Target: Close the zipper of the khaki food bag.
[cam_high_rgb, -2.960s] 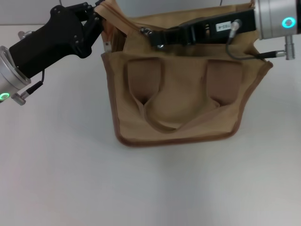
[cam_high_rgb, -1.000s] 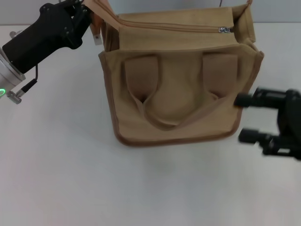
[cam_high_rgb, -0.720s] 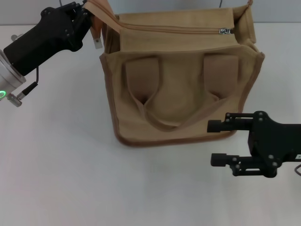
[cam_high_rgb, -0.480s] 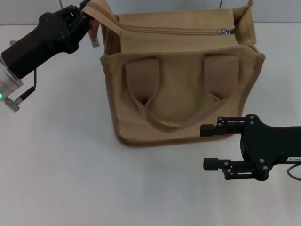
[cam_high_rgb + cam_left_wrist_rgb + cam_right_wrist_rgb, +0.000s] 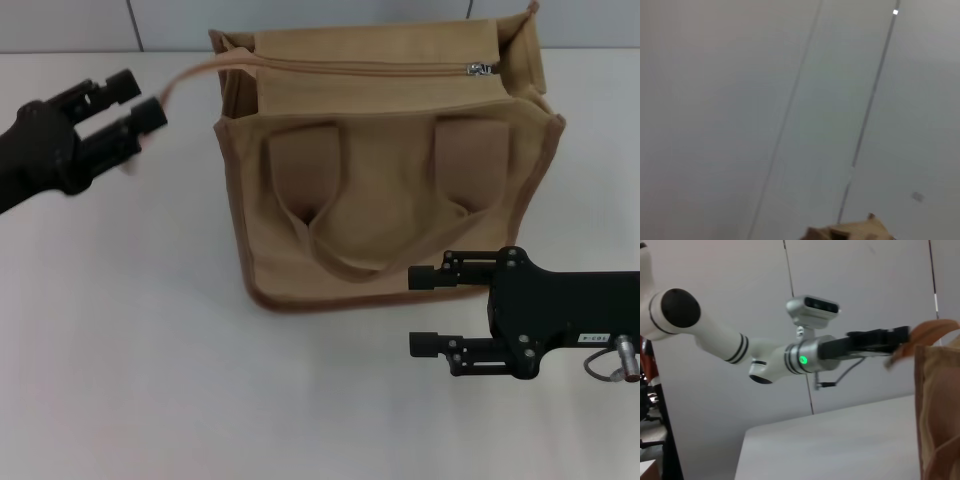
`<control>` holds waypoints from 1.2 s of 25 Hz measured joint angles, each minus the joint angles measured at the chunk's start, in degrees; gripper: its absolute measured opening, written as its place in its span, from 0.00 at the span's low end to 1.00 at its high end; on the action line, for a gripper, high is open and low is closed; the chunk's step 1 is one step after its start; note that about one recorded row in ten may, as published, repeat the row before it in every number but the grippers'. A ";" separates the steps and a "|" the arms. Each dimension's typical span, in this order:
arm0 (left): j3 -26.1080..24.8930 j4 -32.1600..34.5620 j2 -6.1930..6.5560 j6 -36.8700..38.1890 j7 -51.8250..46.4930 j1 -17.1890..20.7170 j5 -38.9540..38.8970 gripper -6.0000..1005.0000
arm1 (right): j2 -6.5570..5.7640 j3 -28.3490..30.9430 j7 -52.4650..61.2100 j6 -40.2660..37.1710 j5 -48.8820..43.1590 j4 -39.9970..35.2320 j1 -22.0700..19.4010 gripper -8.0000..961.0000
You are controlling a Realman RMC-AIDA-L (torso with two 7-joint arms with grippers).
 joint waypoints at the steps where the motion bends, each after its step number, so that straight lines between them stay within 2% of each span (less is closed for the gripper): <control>1: 0.00 0.00 0.00 0.00 0.00 0.00 0.00 0.48 | 0.00 0.00 0.00 0.00 0.00 0.00 0.00 0.70; 2: 2.74 0.47 0.49 2.61 1.79 1.67 0.04 0.51 | 0.06 -0.01 -0.11 0.89 0.00 0.75 0.18 0.70; 5: 6.43 1.28 0.69 6.09 5.07 3.81 0.07 0.61 | 0.08 -0.02 -1.45 1.52 0.24 1.98 0.25 0.70; 6: 6.43 1.28 0.69 6.09 5.07 3.81 0.07 0.64 | 0.08 -0.02 -1.45 1.52 0.24 1.98 0.25 0.70; 11: 13.45 0.96 0.23 10.71 11.34 5.92 0.08 0.80 | 0.18 -0.08 -2.92 1.57 0.23 3.66 0.54 0.70; 12: 16.93 0.76 -0.16 11.06 12.27 6.12 0.08 0.80 | 0.19 -0.10 -3.41 1.57 0.19 4.33 0.66 0.70; 13: 16.93 0.76 -0.16 11.06 12.27 6.12 0.08 0.80 | 0.20 -0.12 -3.94 1.57 0.18 4.84 0.73 0.70; 14: 21.10 0.61 -0.75 10.02 12.70 6.11 0.09 0.80 | 0.20 -0.13 -4.43 1.58 0.18 5.32 0.71 0.70; 15: 21.10 0.61 -0.75 10.02 12.70 6.11 0.09 0.80 | 0.20 -0.13 -5.01 1.60 0.18 5.79 0.67 0.70; 17: 24.42 0.55 -1.50 7.70 12.84 5.84 0.08 0.80 | 0.21 -0.22 -6.42 1.62 0.13 7.11 0.63 0.70; 22: 26.04 0.53 -1.88 6.36 12.93 5.60 0.08 0.80 | 0.30 -0.83 -7.25 1.44 0.04 7.87 0.50 0.71; 30: 25.89 0.58 -1.74 5.53 12.89 4.96 2.29 0.80 | 0.29 -1.04 -7.36 1.18 -0.02 7.89 0.51 0.71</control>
